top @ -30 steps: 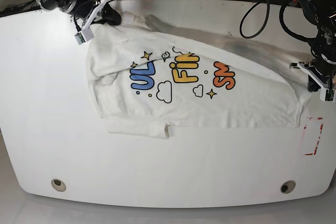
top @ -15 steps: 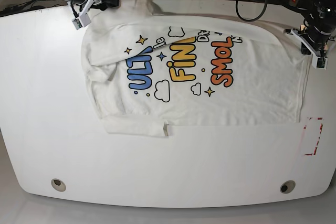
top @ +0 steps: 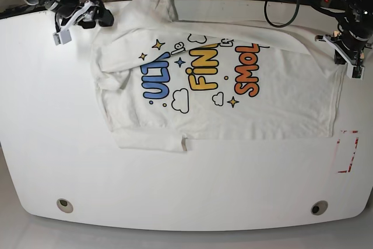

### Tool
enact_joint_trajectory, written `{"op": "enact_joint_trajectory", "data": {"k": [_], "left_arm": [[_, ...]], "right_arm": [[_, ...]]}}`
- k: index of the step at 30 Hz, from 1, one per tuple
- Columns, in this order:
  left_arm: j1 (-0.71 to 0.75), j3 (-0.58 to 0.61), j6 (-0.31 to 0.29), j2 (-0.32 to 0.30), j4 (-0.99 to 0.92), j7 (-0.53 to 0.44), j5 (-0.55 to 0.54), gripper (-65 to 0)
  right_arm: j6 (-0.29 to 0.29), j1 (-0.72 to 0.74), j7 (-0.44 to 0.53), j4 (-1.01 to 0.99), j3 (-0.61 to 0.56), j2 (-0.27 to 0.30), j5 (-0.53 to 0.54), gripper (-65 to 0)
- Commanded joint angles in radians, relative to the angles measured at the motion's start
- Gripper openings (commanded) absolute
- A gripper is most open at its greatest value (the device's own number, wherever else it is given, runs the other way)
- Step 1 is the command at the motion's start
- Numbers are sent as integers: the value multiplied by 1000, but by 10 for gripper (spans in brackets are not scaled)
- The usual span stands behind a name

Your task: Fold the T-shirt properly

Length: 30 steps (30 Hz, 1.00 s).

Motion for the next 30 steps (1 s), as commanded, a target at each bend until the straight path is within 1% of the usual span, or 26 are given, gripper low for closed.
{"op": "enact_joint_trajectory", "data": {"k": [1,4,8,11,13,16,18,20,21,24,25,26,27,28,30], "left_arm": [[-3,-4,-4,-11,16,-17,-6,-650],[-3,-3,-4,-11,16,-17,-6,-650],[-3,-3,-4,-11,16,-17,-6,-650],[-3,-3,-4,-11,16,-17,-6,-650],[-5,-3,-4,-11,16,-17,-6,-650],[-19,-3,-4,-11,16,-17,-6,-650],[-23,-3,-4,-11,16,-17,-6,-650],[-23,-3,-4,-11,16,-17,-6,-650],[-23,-3,-4,-11,16,-17,-6,-650],[-23,-4,-4,-11,16,-17,-6,-650],[-23,-4,-4,-11,16,-17,-6,-650],[-23,-4,-4,-11,16,-17,-6,-650],[-23,-4,-4,-11,16,-17,-6,-650],[-23,-4,-4,-11,16,-17,-6,-650],[-23,-4,-4,-11,16,-17,-6,-650]], "right_arm": [[5,45,11,-52,11,42,17,-227],[3,102,11,-132,11,74,15,-227],[3,153,13,-227,9,89,15,-227],[3,163,13,-249,1,83,15,-227],[3,168,16,-250,-38,82,15,-227],[3,166,40,-250,-101,79,15,-228],[3,162,68,-250,-140,62,15,-228],[3,157,86,-253,-153,50,15,-238],[2,157,91,-255,-155,43,15,-263],[2,156,94,-252,-155,37,-5,-398],[2,156,94,-250,-155,37,-22,-484],[3,157,94,-250,-155,37,-31,-550],[7,157,94,-249,-155,39,-35,-607],[10,157,94,-247,-155,42,-40,-650],[11,154,94,-223,-153,46,-43,-650]]}}
